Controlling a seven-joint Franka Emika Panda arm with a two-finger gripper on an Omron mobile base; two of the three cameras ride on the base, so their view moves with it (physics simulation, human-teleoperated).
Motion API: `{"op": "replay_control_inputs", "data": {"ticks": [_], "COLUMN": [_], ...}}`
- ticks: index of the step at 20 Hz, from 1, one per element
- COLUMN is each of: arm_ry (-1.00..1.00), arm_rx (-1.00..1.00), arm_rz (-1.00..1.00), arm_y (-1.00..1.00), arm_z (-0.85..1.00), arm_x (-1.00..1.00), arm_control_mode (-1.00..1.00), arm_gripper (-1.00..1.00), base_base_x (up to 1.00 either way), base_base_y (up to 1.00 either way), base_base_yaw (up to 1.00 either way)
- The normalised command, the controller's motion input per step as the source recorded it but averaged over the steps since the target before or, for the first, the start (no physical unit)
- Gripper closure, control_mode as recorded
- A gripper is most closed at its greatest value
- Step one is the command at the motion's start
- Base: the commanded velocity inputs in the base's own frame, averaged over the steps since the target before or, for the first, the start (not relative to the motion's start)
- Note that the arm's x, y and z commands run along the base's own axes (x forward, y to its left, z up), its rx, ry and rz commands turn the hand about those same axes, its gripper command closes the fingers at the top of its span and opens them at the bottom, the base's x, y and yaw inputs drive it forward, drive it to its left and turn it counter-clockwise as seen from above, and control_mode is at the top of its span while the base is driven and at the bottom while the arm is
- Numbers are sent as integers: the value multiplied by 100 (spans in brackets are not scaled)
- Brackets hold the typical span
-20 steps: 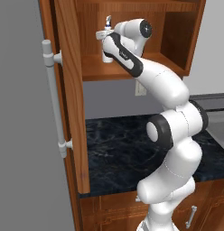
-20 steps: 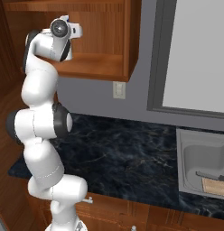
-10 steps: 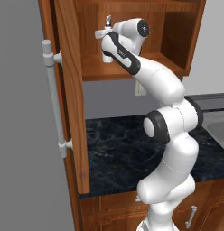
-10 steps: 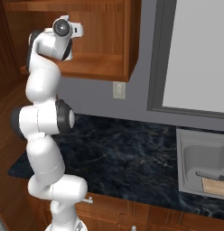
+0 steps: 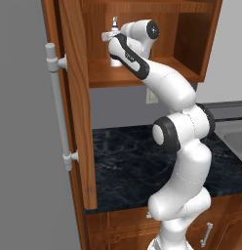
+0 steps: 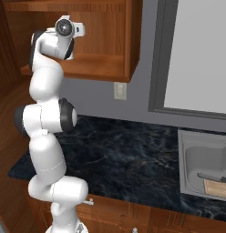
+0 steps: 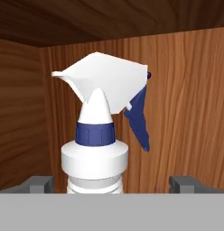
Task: Move the cutting board and knife to the sink. Then move spray from the cabinet to the counter.
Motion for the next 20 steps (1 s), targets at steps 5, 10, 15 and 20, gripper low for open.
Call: {"op": "replay_control_inputs", "data": {"ticks": [5,10,15,20], "arm_ry": [0,0,0,0], "arm_rx": [0,0,0,0], "arm_rz": [0,0,0,0], "arm_y": [4,3,1,1], "arm_z": [0,0,0,0], "arm_x": [10,1,0,0], "arm_control_mode": [-100,-100,-100,-100], "arm_gripper": [-100,100,100,100], "base_base_x": [0,0,0,0], "base_base_y": [0,0,0,0], "base_base_yaw": [0,0,0,0]}}
